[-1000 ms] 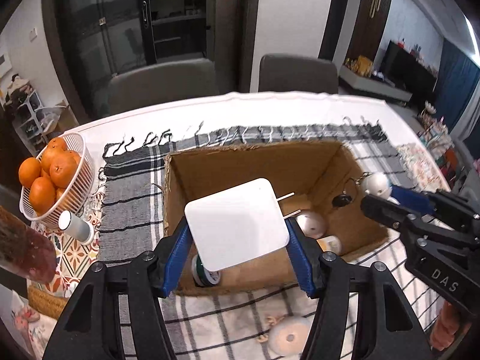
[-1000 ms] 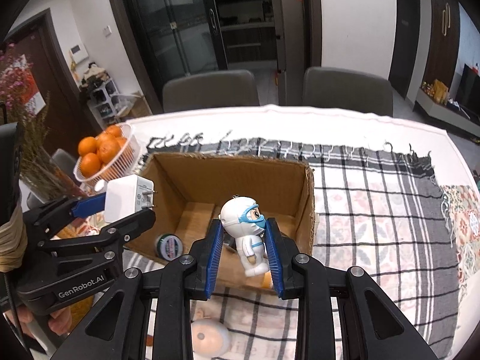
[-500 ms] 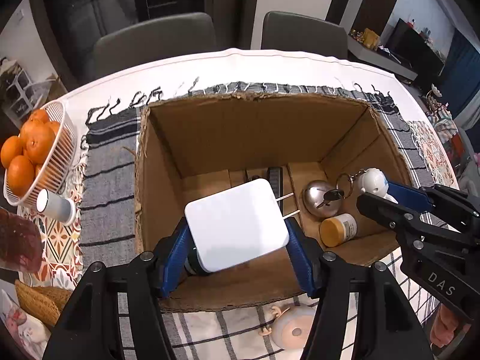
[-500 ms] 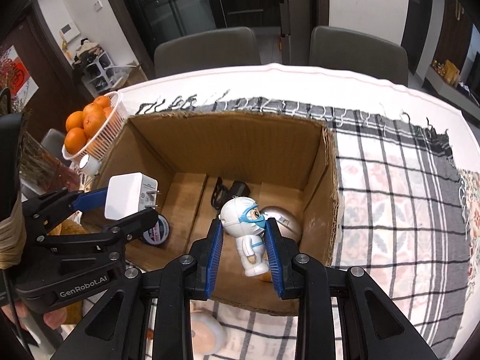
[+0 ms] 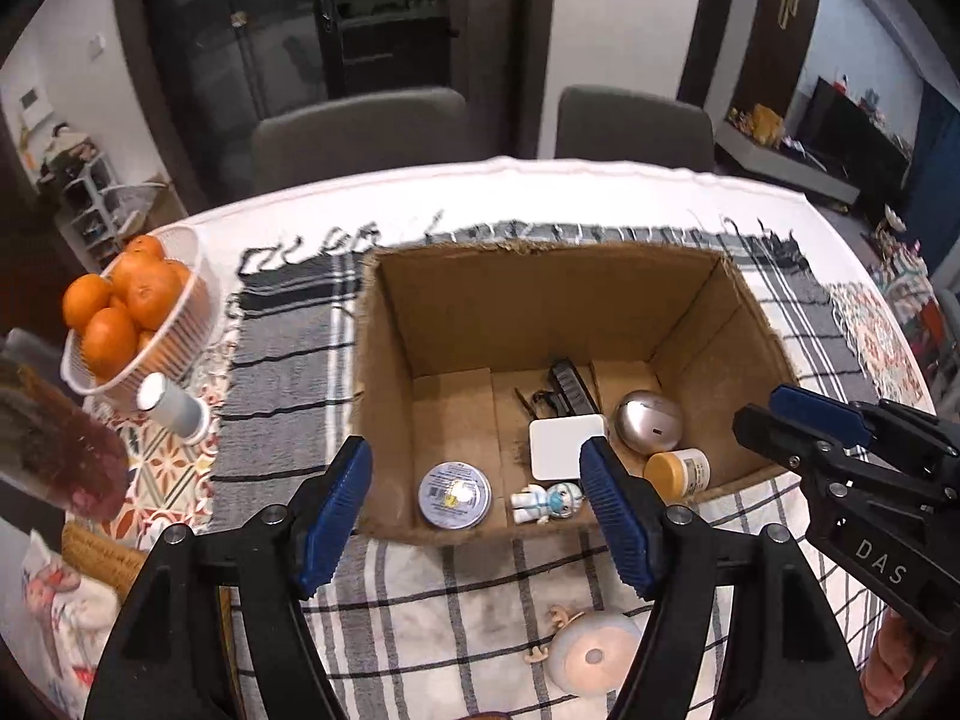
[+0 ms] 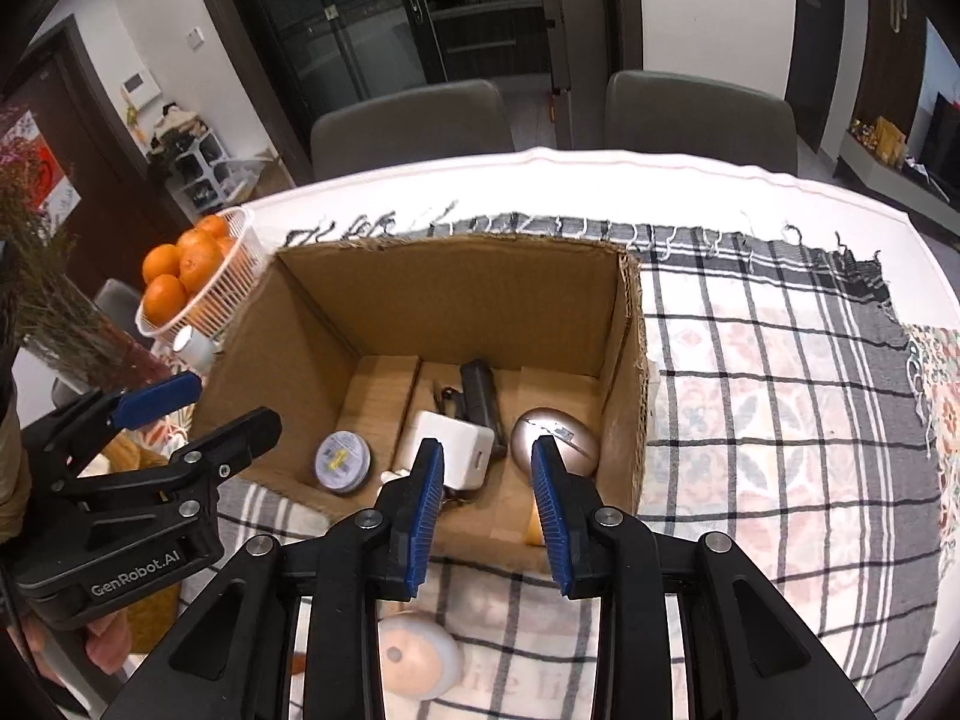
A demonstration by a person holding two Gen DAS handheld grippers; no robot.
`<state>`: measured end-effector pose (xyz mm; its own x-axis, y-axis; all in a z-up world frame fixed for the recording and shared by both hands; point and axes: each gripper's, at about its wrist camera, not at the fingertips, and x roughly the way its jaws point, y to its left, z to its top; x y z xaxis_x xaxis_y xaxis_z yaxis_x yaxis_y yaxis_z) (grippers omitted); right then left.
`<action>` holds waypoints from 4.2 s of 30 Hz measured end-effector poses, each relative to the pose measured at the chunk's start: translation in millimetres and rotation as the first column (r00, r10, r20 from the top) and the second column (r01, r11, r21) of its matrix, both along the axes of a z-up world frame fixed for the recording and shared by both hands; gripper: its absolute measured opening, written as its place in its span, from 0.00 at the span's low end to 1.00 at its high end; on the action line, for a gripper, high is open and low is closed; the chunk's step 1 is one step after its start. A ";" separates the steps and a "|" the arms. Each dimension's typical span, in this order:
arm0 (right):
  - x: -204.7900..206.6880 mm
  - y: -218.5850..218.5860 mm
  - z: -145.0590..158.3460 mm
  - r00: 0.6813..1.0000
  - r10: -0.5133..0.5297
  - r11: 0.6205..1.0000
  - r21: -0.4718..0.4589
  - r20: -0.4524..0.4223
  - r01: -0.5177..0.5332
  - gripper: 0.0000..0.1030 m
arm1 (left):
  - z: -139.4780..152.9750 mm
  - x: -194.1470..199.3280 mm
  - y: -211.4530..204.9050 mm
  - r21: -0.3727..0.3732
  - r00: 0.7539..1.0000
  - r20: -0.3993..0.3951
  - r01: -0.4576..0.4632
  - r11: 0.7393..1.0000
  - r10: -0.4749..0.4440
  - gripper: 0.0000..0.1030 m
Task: Organize rigid objects
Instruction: 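Withdraw both tools toward the round white lamp and brown leaf-shaped piece, then close the left tool on the brown piece while the right tool grips the round white lamp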
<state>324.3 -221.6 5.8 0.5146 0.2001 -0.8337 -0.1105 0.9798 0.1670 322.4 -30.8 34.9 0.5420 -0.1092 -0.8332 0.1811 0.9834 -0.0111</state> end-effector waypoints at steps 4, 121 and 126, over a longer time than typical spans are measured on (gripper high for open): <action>-18.7 4.7 11.7 0.999 -0.001 1.000 0.000 0.051 0.001 0.33 | 12.4 -21.5 6.0 0.005 0.998 0.064 -0.022 1.000 0.022 0.72; -108.9 76.5 -154.3 0.960 0.280 0.954 -0.117 0.025 -0.275 0.73 | -159.3 -164.1 56.0 -0.054 0.968 -0.016 -0.253 0.966 0.252 0.51; -110.7 75.0 -153.4 0.965 0.258 0.959 -0.135 0.043 -0.250 0.73 | -155.5 -162.9 56.1 -0.042 0.969 0.003 -0.247 0.968 0.248 0.51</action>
<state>213.6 -146.7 -147.6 0.5097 0.2248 -0.8304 -0.3644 0.9308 0.0284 159.5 25.2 -120.6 0.5636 -0.0044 -0.8261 -0.0678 0.9964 -0.0515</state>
